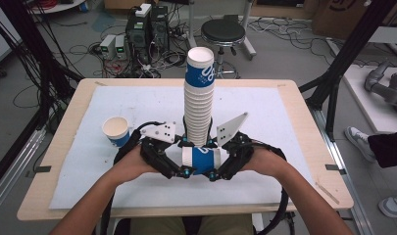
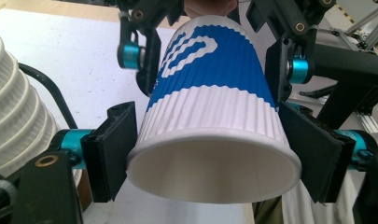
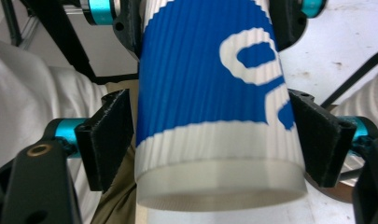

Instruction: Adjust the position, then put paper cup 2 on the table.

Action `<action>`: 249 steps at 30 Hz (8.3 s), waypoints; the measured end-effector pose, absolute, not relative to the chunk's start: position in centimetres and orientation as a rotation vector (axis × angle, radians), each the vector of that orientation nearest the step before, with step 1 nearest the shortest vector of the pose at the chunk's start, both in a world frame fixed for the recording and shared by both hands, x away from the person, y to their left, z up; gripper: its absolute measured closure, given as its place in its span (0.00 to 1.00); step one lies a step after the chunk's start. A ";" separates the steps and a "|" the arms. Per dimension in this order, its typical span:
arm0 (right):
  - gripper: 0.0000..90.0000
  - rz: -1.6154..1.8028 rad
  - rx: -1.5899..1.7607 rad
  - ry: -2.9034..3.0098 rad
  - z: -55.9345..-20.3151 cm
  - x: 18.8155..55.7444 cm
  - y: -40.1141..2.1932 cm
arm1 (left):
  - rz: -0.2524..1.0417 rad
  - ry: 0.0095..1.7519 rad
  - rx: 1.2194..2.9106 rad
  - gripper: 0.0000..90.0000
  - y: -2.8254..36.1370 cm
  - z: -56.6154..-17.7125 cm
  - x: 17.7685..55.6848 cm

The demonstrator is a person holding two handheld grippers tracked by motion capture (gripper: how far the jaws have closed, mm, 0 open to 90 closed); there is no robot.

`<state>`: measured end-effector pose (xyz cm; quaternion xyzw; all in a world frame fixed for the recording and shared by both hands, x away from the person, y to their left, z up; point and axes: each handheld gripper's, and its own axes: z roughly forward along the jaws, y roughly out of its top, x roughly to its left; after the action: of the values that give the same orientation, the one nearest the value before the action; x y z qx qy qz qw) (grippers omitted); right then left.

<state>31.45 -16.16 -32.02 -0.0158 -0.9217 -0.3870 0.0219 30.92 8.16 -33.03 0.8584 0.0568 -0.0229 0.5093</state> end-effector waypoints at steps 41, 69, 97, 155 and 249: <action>0.30 -1.952 -0.262 -2.430 -35.8 30.7 -21.1 | -0.065 0.214 1.586 0.15 9.1 -34.3 31.1; 0.31 -1.936 -0.258 -2.391 -36.6 30.5 -20.6 | -0.108 0.204 1.660 0.23 8.1 -33.6 31.4; 0.18 -1.530 -0.181 -2.621 -34.5 31.6 -17.7 | -0.112 0.110 1.990 0.23 6.7 -31.0 31.9; 0.29 -1.978 -0.938 -2.724 -35.3 33.3 -29.6 | 0.435 0.635 1.590 0.19 21.0 -38.0 29.5; 0.17 -1.865 -1.357 -2.713 -38.1 29.3 -33.8 | 0.423 0.658 1.567 0.19 20.6 -38.7 29.7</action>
<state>29.26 -33.83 -38.09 -0.3727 -0.7451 -0.5123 -0.2083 29.74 20.64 -38.67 0.6873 0.2886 0.1856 0.6402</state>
